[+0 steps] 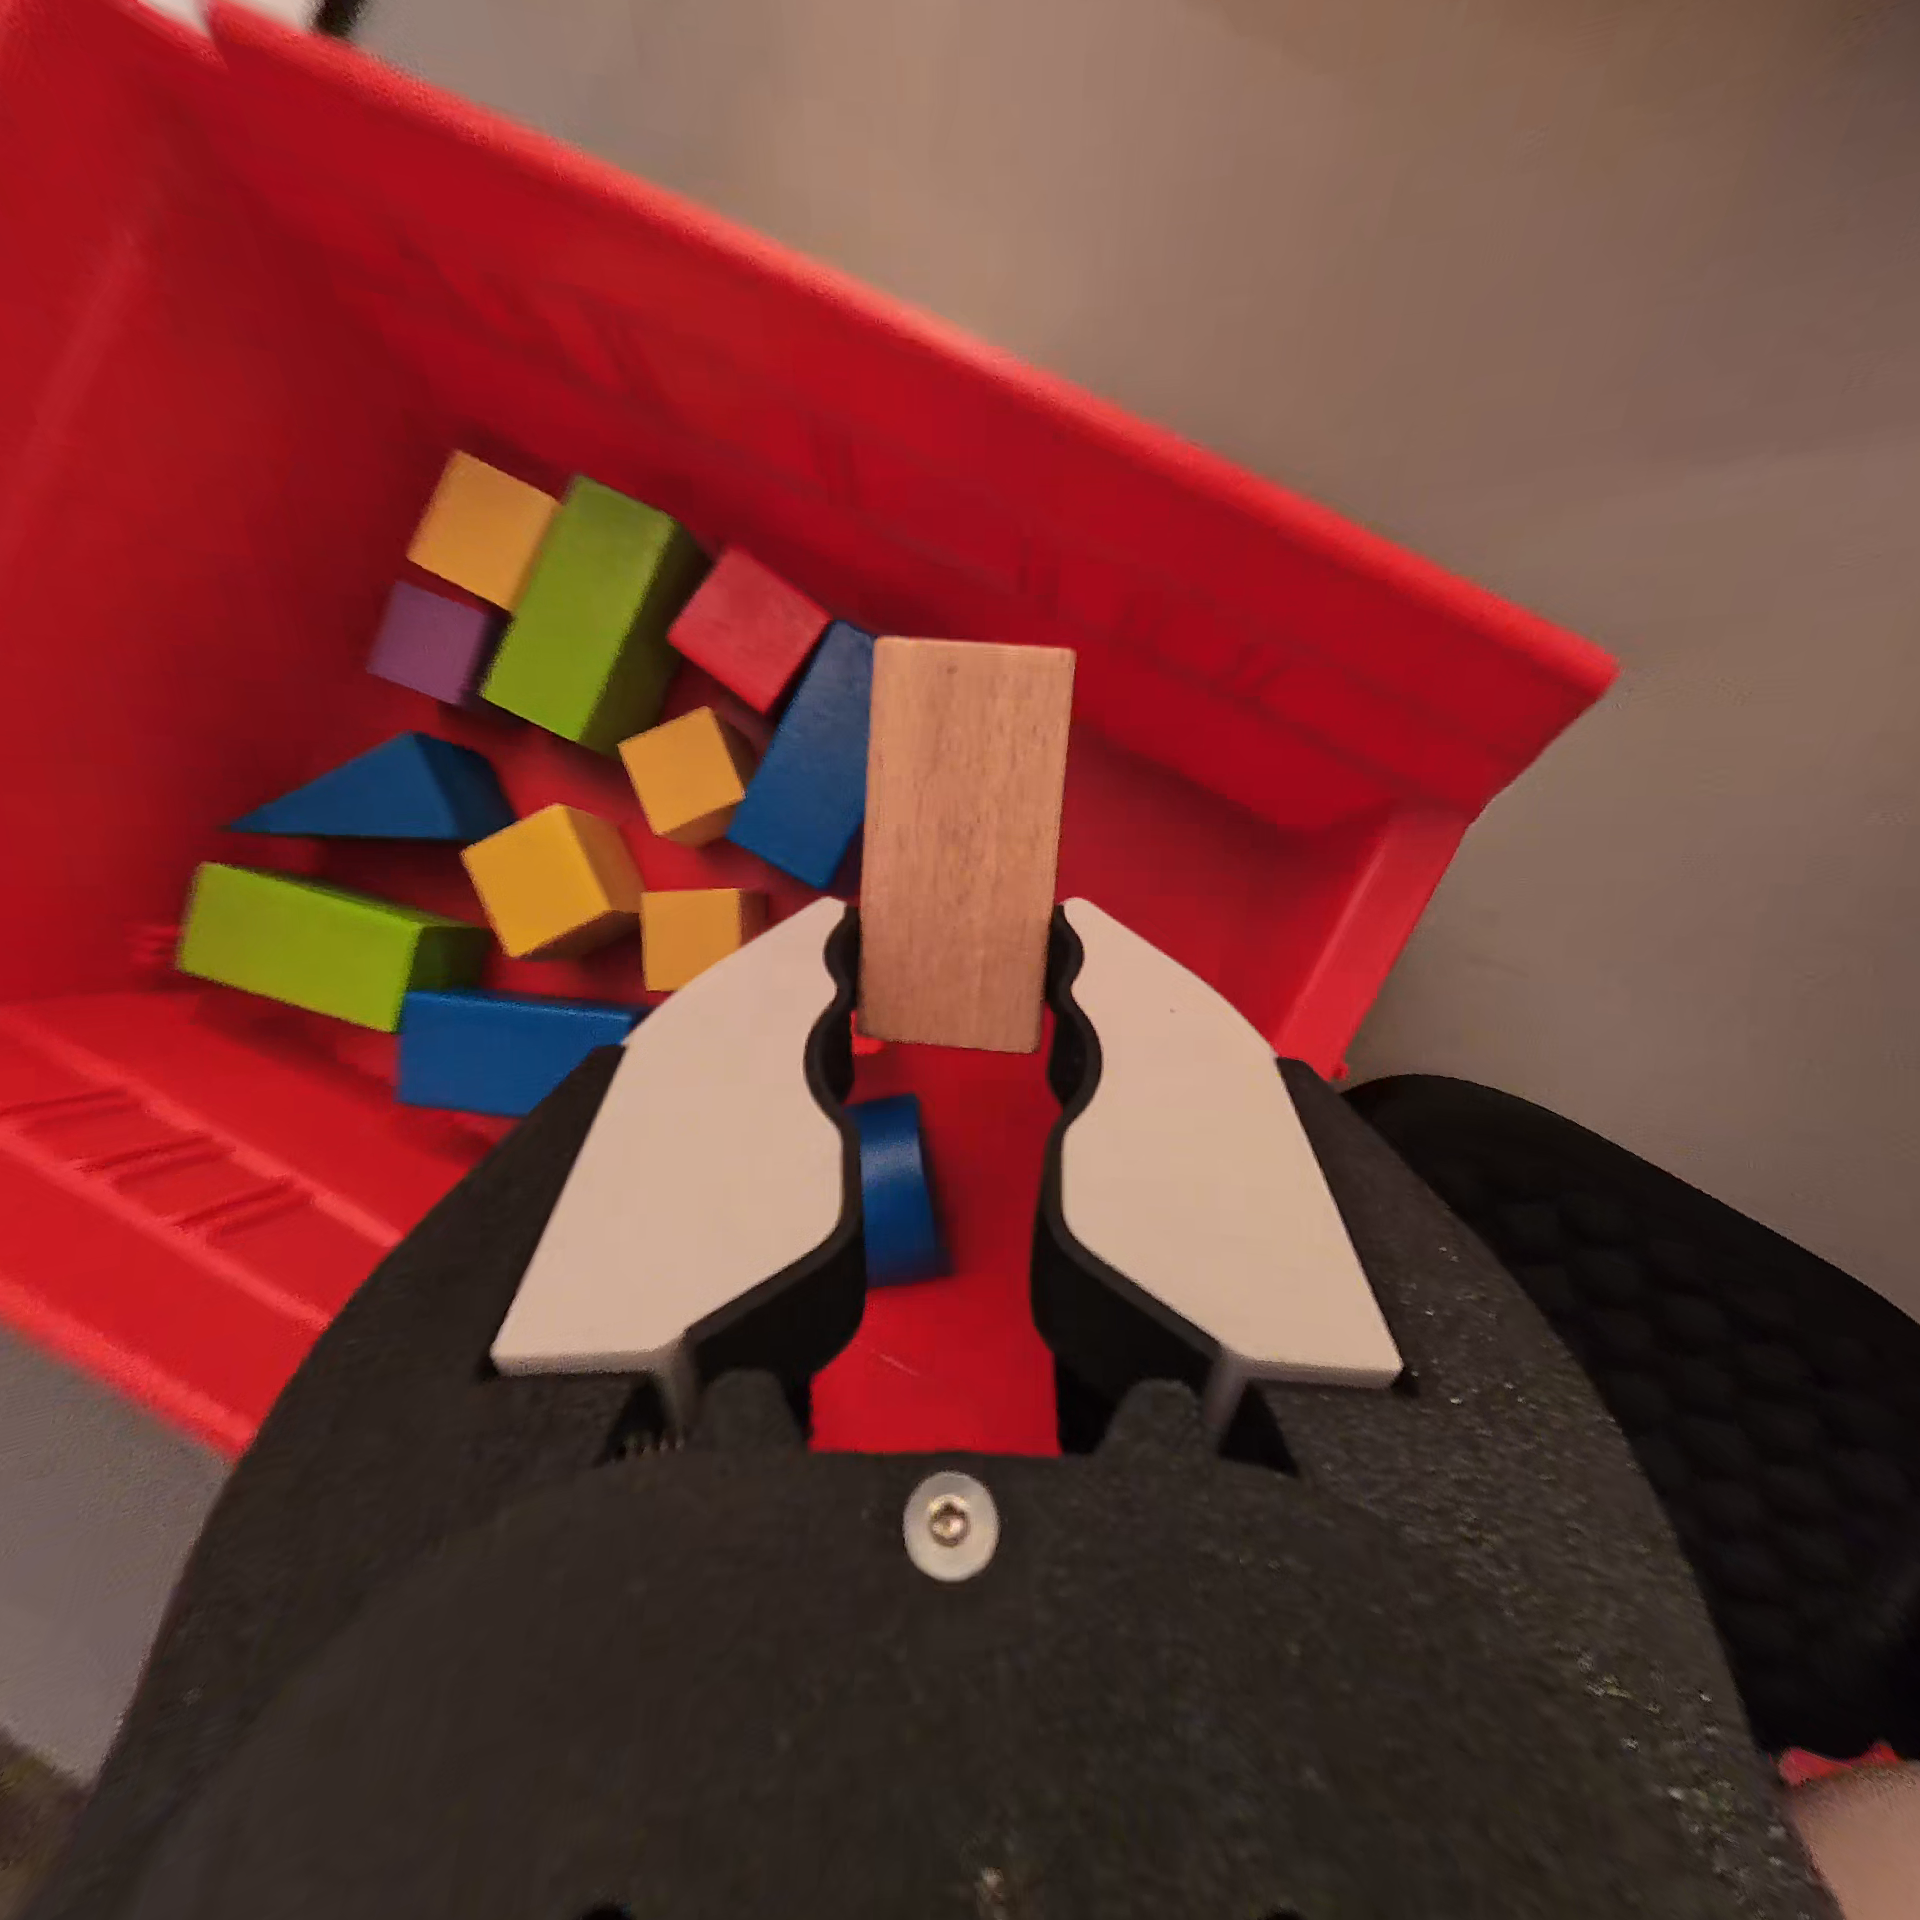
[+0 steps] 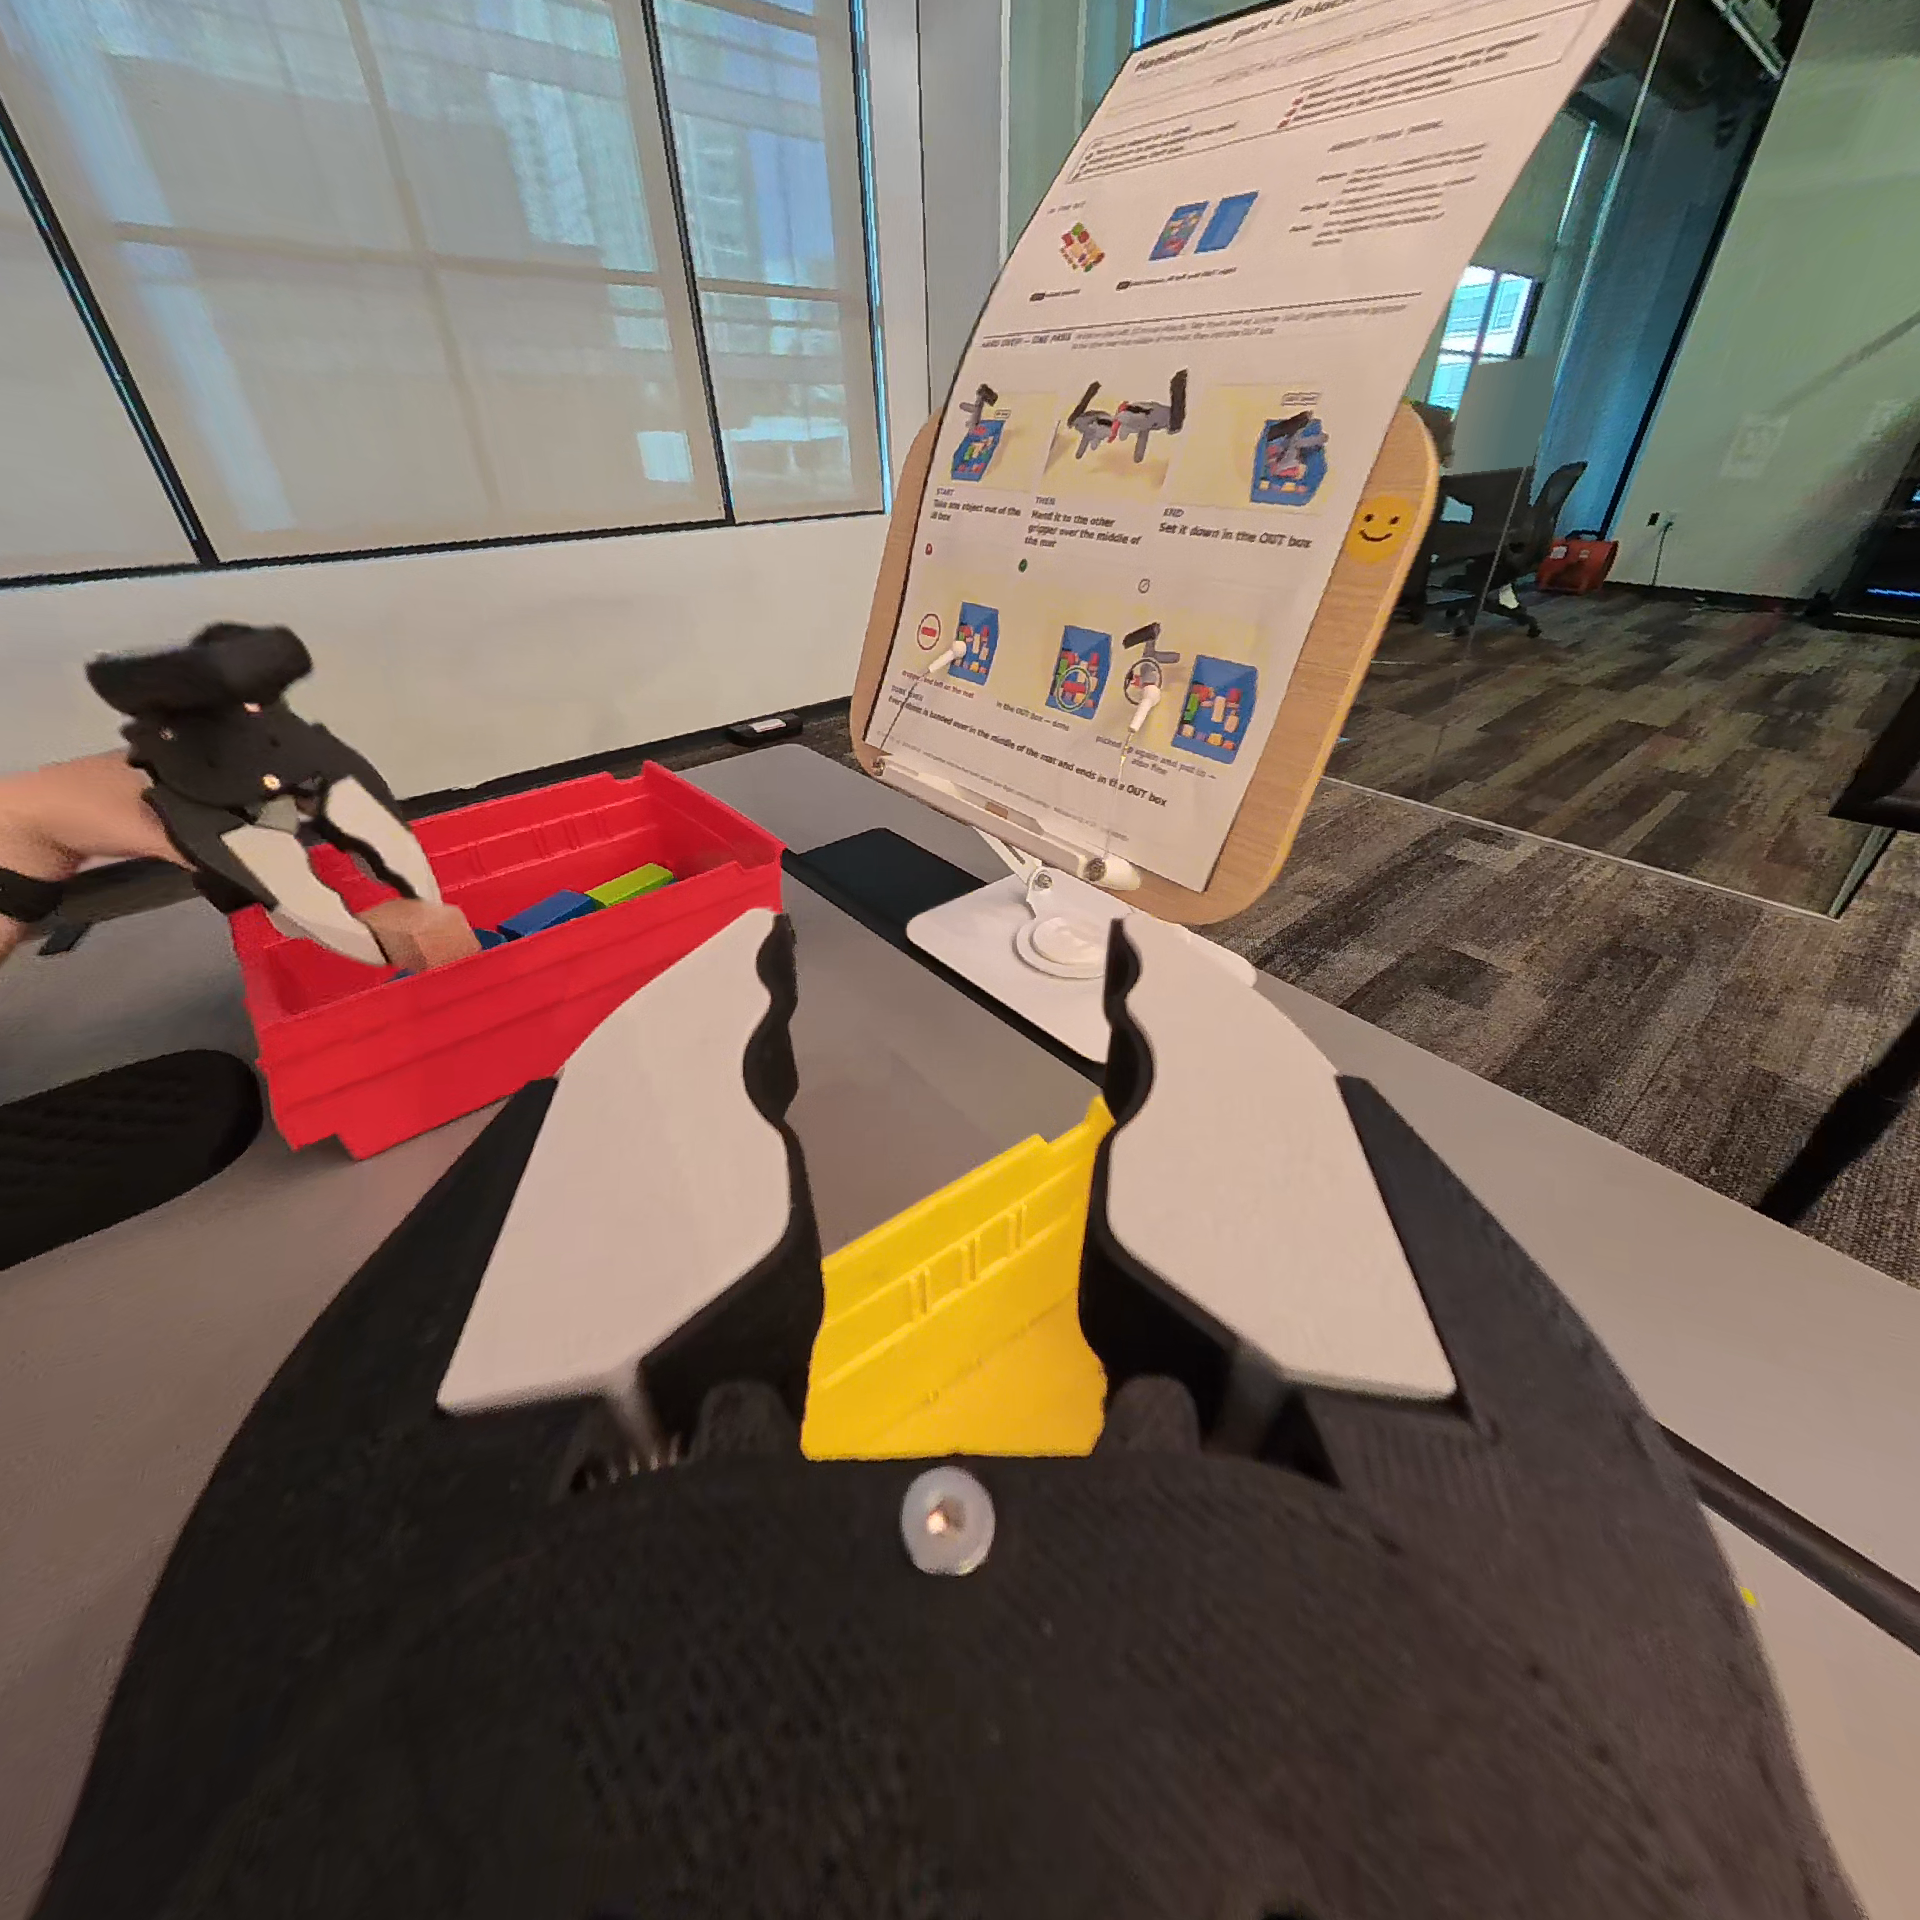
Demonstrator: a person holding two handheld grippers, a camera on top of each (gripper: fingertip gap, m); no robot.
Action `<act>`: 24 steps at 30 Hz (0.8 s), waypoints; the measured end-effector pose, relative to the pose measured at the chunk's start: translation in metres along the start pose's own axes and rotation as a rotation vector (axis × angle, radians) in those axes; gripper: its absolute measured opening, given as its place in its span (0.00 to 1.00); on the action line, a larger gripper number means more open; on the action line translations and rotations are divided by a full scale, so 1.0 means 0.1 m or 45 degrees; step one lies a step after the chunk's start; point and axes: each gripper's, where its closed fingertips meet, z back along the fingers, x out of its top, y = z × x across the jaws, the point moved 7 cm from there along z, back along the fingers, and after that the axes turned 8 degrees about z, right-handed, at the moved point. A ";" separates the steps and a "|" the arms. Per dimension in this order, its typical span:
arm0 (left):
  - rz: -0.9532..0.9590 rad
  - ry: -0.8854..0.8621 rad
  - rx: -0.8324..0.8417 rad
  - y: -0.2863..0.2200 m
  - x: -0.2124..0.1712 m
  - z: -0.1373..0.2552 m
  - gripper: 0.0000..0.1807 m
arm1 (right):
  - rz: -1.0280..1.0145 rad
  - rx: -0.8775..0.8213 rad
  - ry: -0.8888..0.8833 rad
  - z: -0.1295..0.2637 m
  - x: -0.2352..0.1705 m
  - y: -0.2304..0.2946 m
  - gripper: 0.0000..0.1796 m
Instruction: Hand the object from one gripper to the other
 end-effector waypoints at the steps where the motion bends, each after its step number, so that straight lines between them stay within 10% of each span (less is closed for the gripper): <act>1: -0.024 -0.025 0.028 -0.02 0.06 0.08 0.19 | 0.008 0.014 -0.001 -0.03 0.01 0.03 0.32; 17: -0.412 -0.623 -0.109 -0.75 1.44 0.59 0.18 | 0.273 0.570 0.047 -0.90 0.02 1.21 0.32; 24: -0.347 -1.146 -0.381 -1.02 1.76 1.06 0.18 | -0.114 0.764 -0.430 -1.04 0.29 1.57 0.32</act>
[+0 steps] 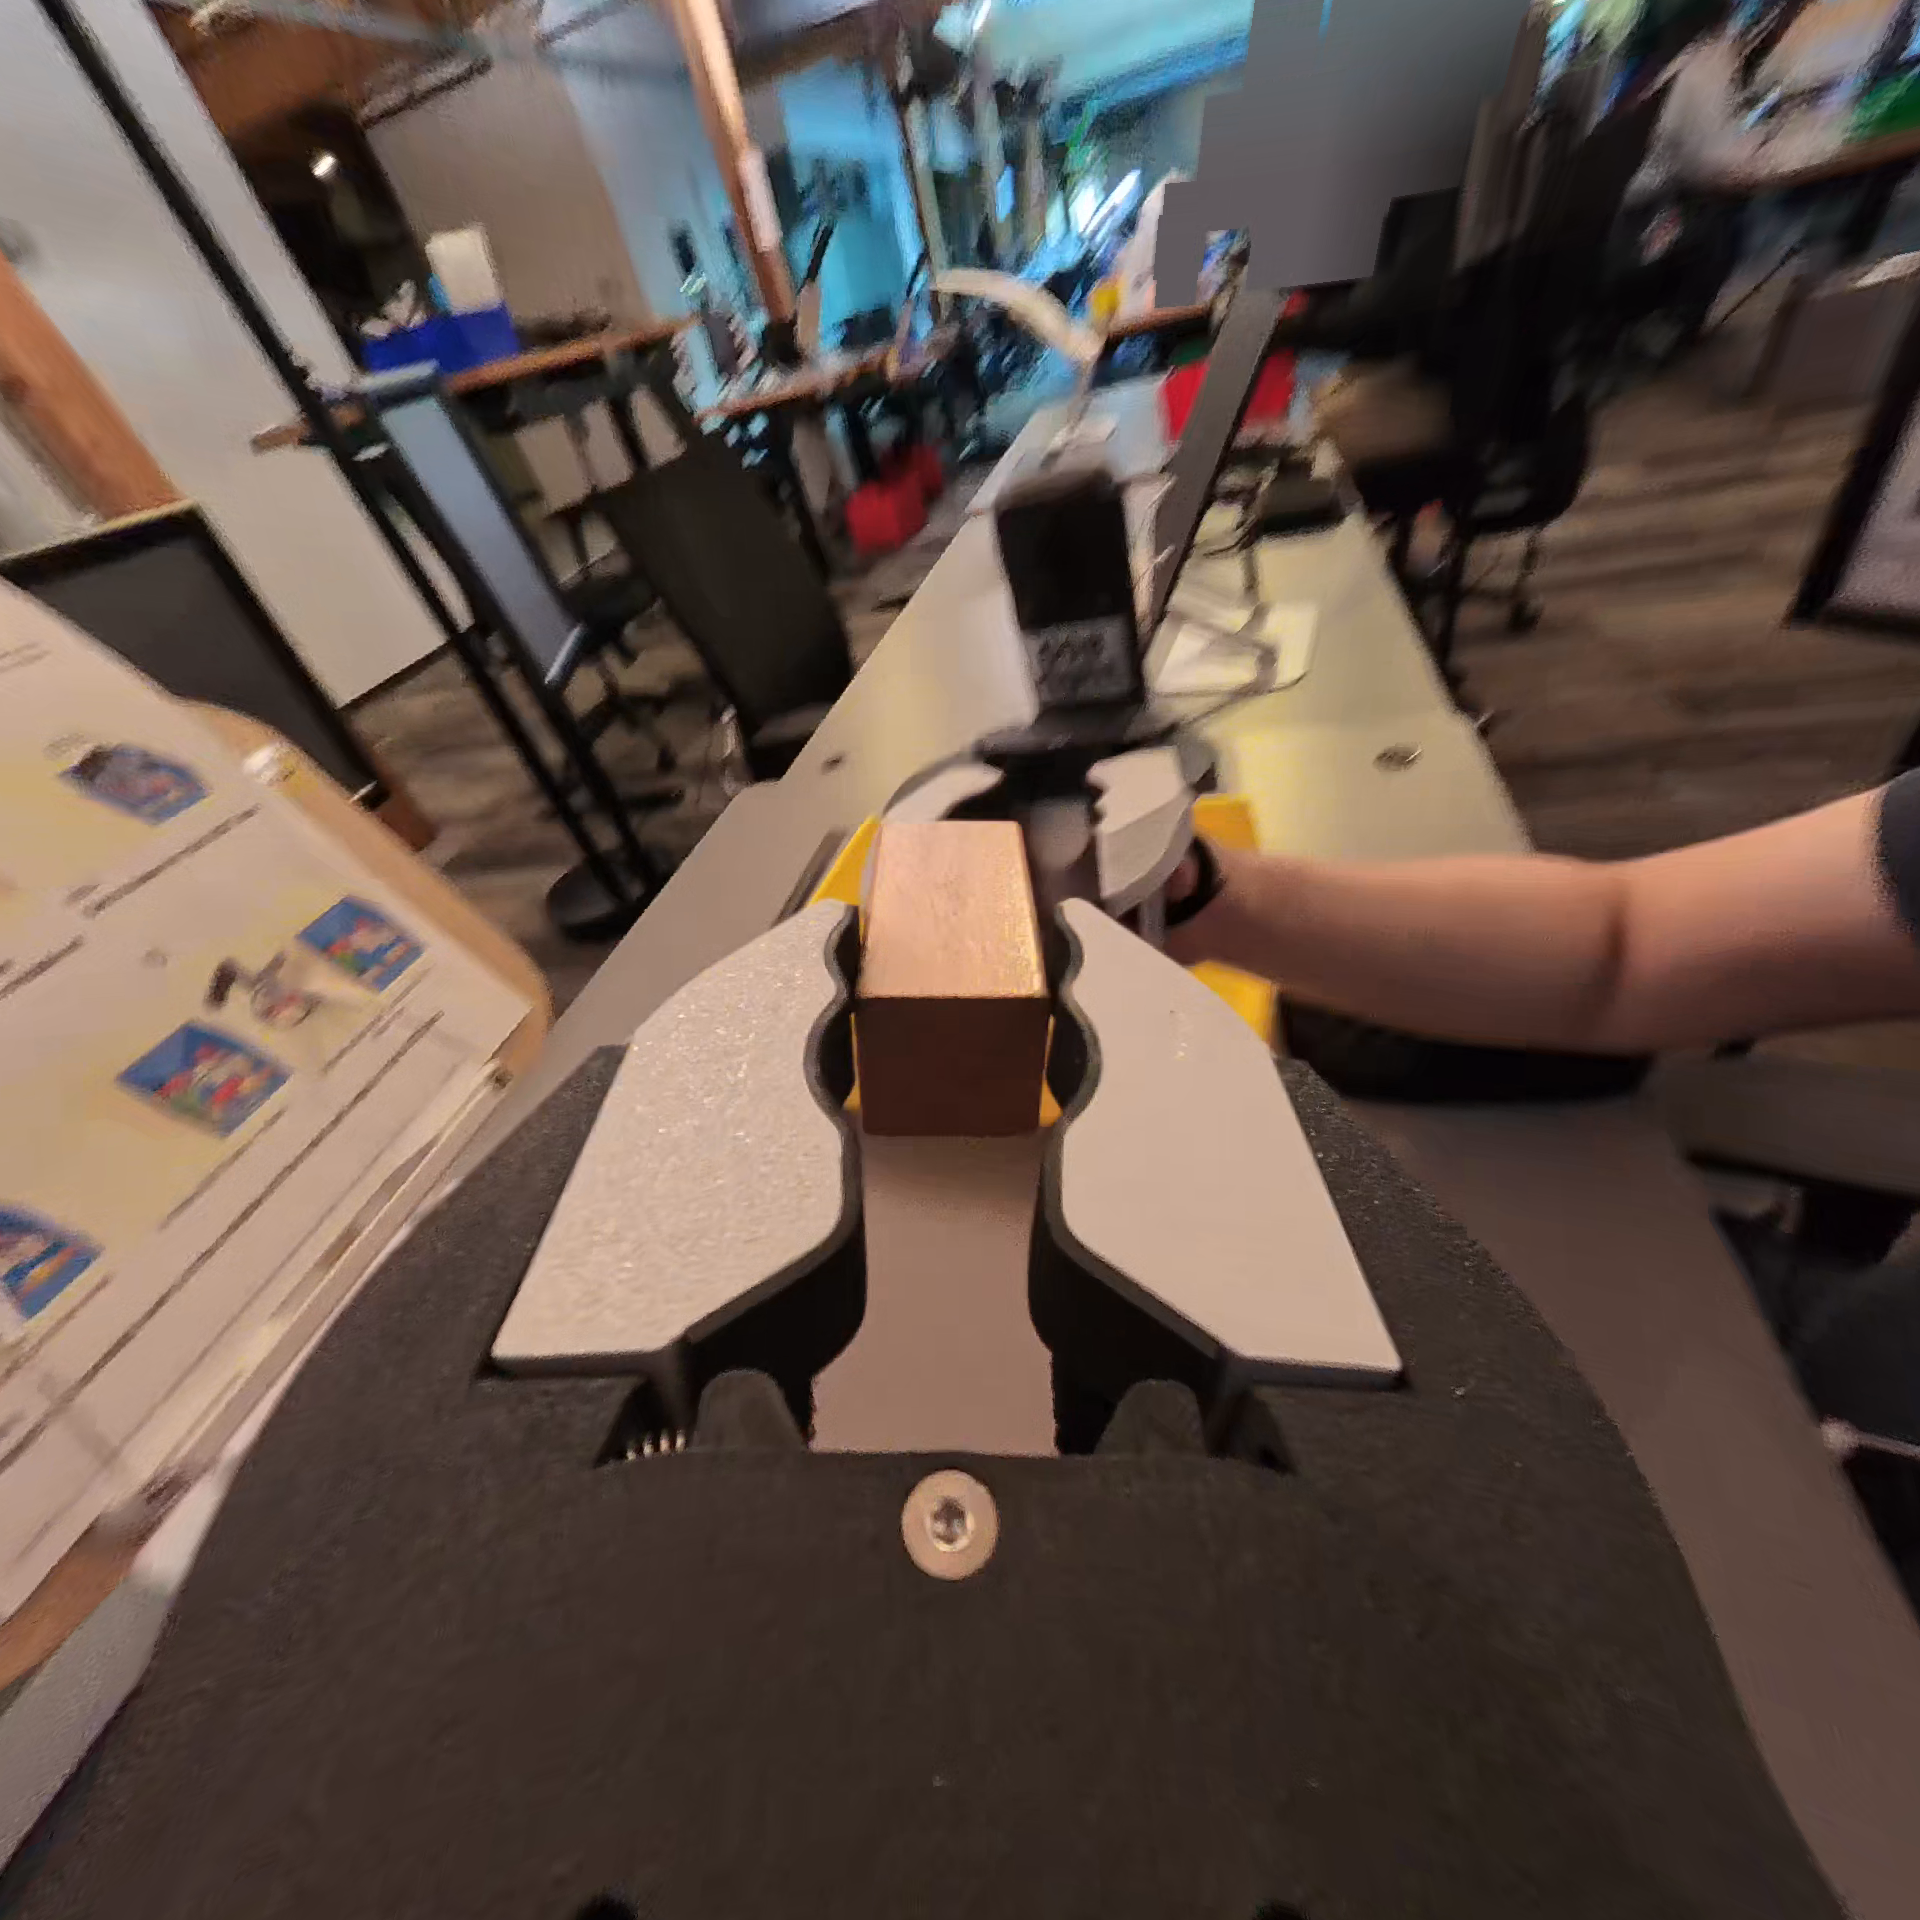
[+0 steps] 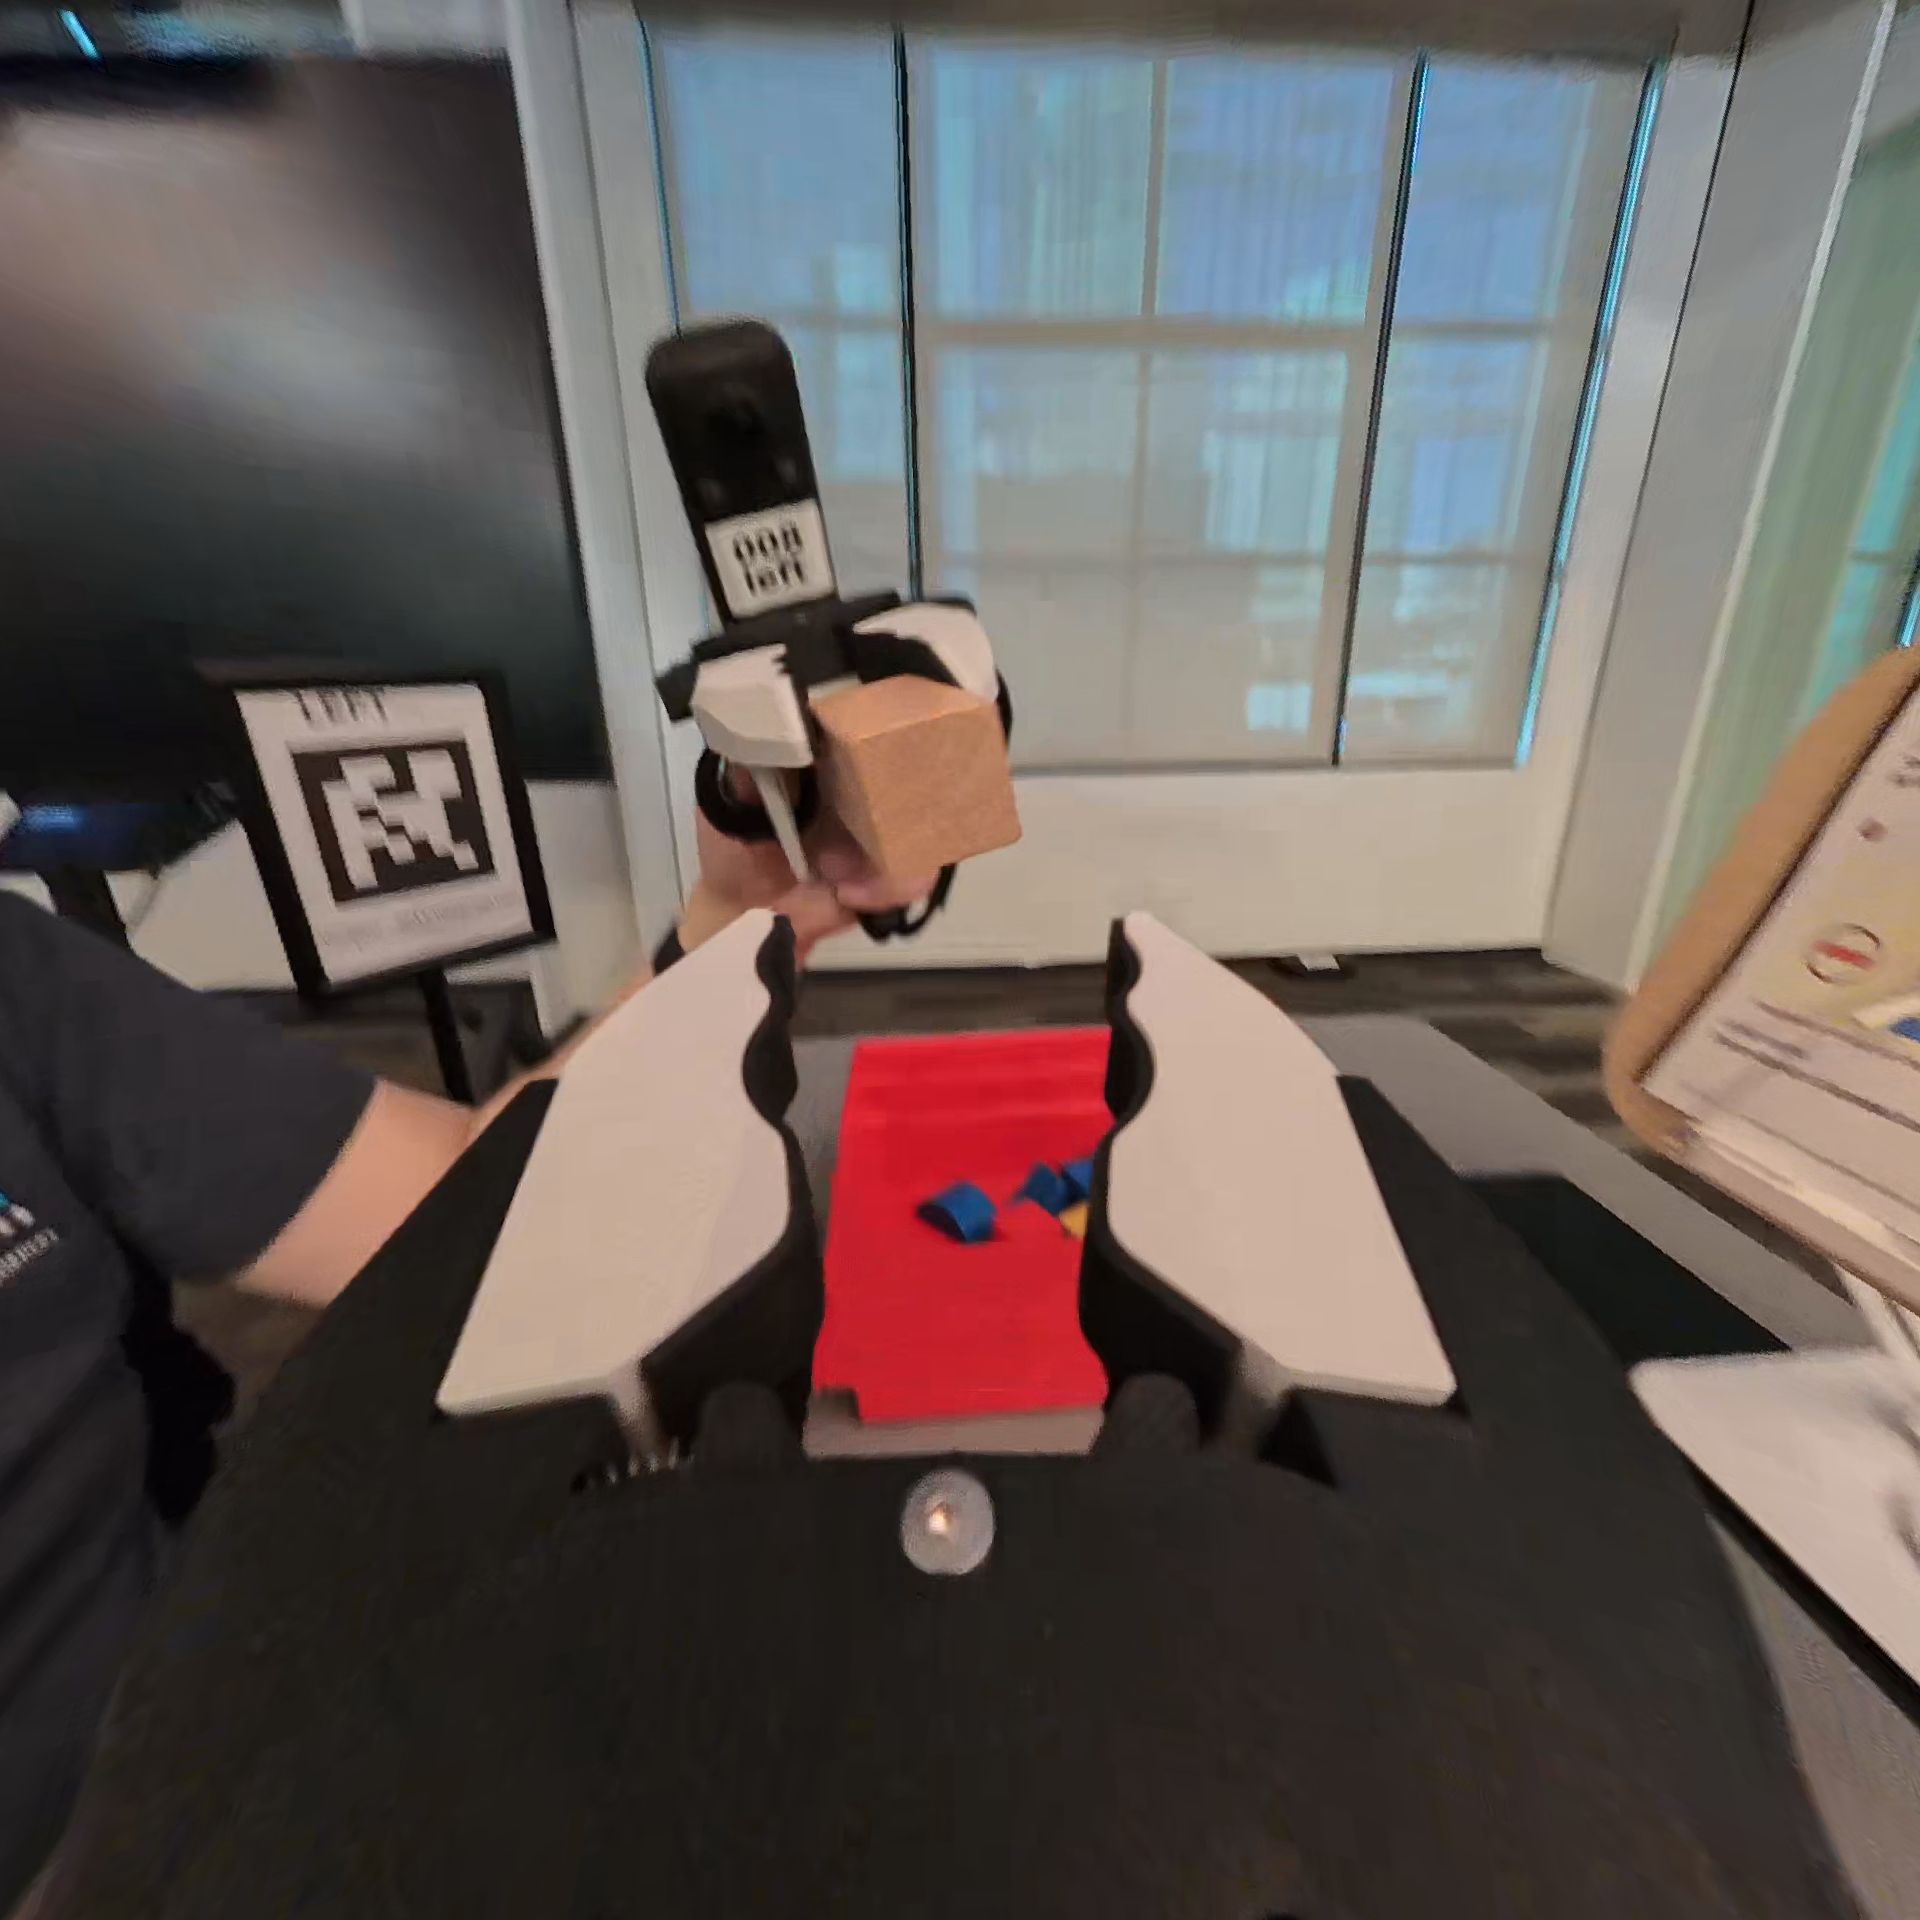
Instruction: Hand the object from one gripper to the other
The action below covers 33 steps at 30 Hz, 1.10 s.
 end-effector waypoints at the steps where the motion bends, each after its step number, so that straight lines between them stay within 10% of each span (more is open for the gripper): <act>1: 0.023 -0.042 -0.062 -0.05 0.05 -0.02 0.18 | -0.017 0.004 -0.061 -0.02 0.03 0.02 0.32; 12: 0.130 -0.149 -0.228 -0.20 -0.01 -0.29 0.18 | 0.045 0.120 -0.246 0.00 0.17 0.23 0.18; 26: -0.008 0.266 -0.121 -0.23 -0.46 -0.53 0.19 | 0.142 0.068 0.427 0.19 0.25 0.24 0.18; 33: 0.042 0.139 -0.220 -0.28 -0.42 -0.62 0.18 | 0.214 0.069 0.258 0.17 0.38 0.31 0.20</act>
